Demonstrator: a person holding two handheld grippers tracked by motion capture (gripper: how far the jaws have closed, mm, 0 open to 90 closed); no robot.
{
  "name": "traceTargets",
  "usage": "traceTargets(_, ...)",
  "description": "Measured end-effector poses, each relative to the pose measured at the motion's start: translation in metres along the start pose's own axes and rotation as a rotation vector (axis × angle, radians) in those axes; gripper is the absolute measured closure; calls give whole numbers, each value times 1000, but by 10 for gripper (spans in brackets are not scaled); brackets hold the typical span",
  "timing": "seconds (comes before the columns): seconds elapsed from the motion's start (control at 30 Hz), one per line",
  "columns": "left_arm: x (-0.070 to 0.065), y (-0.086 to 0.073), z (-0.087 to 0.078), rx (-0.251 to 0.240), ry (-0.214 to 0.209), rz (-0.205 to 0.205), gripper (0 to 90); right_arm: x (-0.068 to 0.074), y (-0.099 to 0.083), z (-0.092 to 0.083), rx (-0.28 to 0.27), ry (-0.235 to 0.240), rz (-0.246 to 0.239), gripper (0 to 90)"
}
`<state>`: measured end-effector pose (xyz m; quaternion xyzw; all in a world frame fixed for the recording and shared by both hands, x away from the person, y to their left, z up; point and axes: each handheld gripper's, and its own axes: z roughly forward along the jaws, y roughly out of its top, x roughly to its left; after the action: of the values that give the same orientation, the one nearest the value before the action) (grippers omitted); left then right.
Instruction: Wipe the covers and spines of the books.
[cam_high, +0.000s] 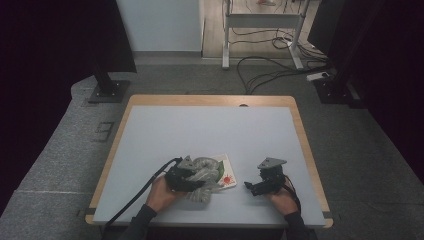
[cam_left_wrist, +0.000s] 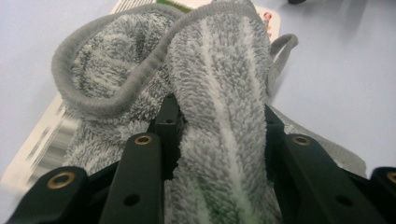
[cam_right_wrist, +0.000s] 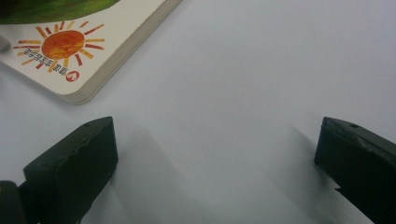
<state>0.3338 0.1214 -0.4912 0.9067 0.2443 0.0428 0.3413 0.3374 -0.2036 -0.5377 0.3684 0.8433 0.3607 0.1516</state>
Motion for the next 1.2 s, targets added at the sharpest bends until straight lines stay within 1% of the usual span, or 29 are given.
traceTargets(0.23,-3,16,14,7,-11,17,635,0,0,0,0,0,0,0)
traceTargets(0.77,-12,51,47,14,-17,52,635,0,0,0,1,0,0,0)
traceTargets(1.2,-18,68,64,6,-28,59,635,0,0,0,0,0,1,0)
